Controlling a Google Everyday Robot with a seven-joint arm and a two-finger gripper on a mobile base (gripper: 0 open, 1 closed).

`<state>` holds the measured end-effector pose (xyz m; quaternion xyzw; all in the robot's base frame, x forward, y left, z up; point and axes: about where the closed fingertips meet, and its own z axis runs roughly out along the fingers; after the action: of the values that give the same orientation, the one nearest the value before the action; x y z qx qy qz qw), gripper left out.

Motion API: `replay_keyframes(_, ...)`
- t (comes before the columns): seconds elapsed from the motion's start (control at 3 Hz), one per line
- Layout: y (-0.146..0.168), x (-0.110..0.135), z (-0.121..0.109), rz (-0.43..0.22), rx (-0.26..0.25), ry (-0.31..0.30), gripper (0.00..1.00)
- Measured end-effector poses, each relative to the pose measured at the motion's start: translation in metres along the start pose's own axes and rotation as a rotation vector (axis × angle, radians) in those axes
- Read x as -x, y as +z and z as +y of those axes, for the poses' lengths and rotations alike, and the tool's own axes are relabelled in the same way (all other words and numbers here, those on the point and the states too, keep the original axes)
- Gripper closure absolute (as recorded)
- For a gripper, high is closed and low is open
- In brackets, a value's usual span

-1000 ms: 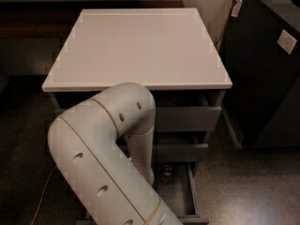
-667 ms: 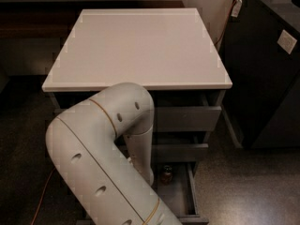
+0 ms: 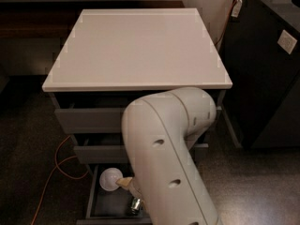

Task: Pick green can from bottom drawer and place on counter

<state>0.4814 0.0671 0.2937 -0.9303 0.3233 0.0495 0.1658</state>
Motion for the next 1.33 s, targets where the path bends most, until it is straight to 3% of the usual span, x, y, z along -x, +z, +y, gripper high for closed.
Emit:
replay_keyframes(0.33,-0.009,0.006,0.005,-0.049,-0.086,-0.148,0.00)
replay_keyframes(0.67,-0.008,0.009,0.004,-0.034,-0.056,-0.274,0.00)
replay_keyframes(1.0,0.004,0.004,0.004,0.017,0.061,-0.324,0.00)
replay_keyframes(1.33,0.012,-0.003,0.007,0.009,0.094,-0.334,0.00)
